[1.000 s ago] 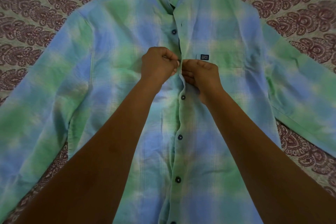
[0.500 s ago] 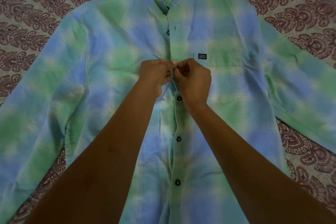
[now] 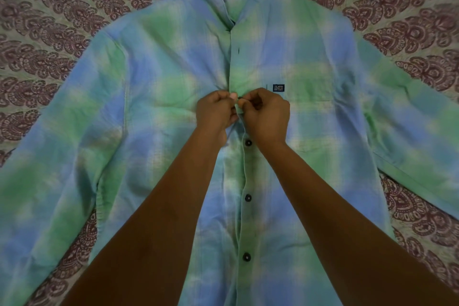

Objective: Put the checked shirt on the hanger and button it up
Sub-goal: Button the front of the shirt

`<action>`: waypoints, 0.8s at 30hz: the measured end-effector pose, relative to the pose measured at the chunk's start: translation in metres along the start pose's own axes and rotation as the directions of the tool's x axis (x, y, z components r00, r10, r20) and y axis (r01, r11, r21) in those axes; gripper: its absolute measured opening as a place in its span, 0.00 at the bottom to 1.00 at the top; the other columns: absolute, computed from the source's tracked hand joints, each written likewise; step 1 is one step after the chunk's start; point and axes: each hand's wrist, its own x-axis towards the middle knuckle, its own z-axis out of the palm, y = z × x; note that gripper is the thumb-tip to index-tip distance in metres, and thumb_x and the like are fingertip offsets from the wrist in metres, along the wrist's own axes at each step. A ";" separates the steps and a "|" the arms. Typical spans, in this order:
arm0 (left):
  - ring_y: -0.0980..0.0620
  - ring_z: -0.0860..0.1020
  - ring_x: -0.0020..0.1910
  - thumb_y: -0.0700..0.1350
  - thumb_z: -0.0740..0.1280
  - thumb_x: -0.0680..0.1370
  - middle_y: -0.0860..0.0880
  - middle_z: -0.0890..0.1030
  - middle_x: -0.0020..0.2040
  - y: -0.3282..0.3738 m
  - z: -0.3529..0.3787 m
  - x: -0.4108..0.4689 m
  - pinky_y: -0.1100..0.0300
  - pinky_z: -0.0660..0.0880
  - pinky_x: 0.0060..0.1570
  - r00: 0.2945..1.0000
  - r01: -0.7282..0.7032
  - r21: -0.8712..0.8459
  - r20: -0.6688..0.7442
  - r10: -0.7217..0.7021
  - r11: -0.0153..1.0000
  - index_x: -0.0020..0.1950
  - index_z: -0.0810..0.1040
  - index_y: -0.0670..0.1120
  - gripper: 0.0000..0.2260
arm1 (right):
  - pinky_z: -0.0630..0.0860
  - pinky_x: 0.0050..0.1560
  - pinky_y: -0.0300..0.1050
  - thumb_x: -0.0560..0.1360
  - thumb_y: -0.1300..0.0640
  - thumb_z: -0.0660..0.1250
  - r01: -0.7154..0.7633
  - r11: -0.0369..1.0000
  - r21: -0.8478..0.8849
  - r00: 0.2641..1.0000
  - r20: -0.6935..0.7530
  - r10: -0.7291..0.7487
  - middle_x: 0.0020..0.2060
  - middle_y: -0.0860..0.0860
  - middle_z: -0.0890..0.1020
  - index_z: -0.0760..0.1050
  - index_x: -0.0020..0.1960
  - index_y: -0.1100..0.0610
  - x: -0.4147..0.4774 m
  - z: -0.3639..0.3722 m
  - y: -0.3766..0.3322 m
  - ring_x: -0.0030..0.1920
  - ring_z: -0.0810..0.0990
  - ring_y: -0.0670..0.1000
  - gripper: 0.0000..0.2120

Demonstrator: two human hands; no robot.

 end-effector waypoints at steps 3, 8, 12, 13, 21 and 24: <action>0.56 0.70 0.26 0.35 0.65 0.76 0.47 0.72 0.29 -0.004 -0.001 0.004 0.67 0.71 0.26 1.000 0.006 -0.040 0.005 -0.006 0.999 0.35 0.74 0.44 0.10 | 0.77 0.43 0.44 0.69 0.60 0.69 -0.172 0.981 0.085 0.983 0.077 0.166 0.36 0.52 0.83 0.80 0.39 0.56 0.007 -0.001 -0.003 0.41 0.81 0.52 0.01; 0.53 0.71 0.30 0.34 0.62 0.77 0.45 0.73 0.33 -0.007 -0.002 0.006 0.68 0.72 0.26 0.998 -0.046 -0.072 0.039 0.049 0.996 0.36 0.72 0.44 0.11 | 0.79 0.53 0.56 0.66 0.62 0.69 -0.373 0.914 0.160 0.903 0.291 0.317 0.35 0.55 0.80 0.76 0.31 0.54 0.024 -0.005 -0.007 0.45 0.81 0.60 0.07; 0.55 0.72 0.26 0.34 0.63 0.76 0.47 0.73 0.30 -0.017 -0.003 0.012 0.63 0.74 0.27 0.978 -0.204 0.060 -0.024 0.206 0.977 0.34 0.73 0.46 0.12 | 0.76 0.39 0.42 0.70 0.67 0.67 -0.516 0.830 0.213 0.812 0.431 0.394 0.32 0.57 0.75 0.74 0.34 0.60 0.031 -0.013 -0.011 0.36 0.75 0.53 0.07; 0.52 0.73 0.29 0.35 0.64 0.76 0.46 0.74 0.31 -0.020 -0.003 0.012 0.59 0.75 0.30 0.959 -0.270 0.177 -0.034 0.280 0.946 0.34 0.73 0.47 0.12 | 0.74 0.36 0.39 0.71 0.68 0.66 -0.521 0.826 0.217 0.805 0.448 0.390 0.31 0.57 0.74 0.73 0.35 0.60 0.031 -0.014 -0.013 0.33 0.74 0.51 0.07; 0.48 0.74 0.38 0.37 0.62 0.75 0.44 0.78 0.38 -0.010 -0.004 0.007 0.56 0.70 0.38 0.723 -0.507 0.791 0.172 0.669 0.344 0.47 0.75 0.42 0.04 | 0.77 0.39 0.45 0.69 0.67 0.67 -0.463 0.856 0.228 0.850 0.388 0.357 0.31 0.58 0.76 0.78 0.39 0.65 0.032 -0.008 -0.003 0.32 0.75 0.53 0.01; 0.46 0.80 0.39 0.41 0.70 0.70 0.48 0.79 0.36 0.004 -0.015 0.020 0.56 0.78 0.44 0.811 -0.449 0.691 0.048 0.583 0.567 0.40 0.76 0.48 0.04 | 0.79 0.46 0.53 0.69 0.62 0.67 -0.262 0.963 0.068 0.934 0.268 0.235 0.35 0.60 0.80 0.78 0.41 0.68 0.033 -0.005 -0.002 0.37 0.78 0.56 0.08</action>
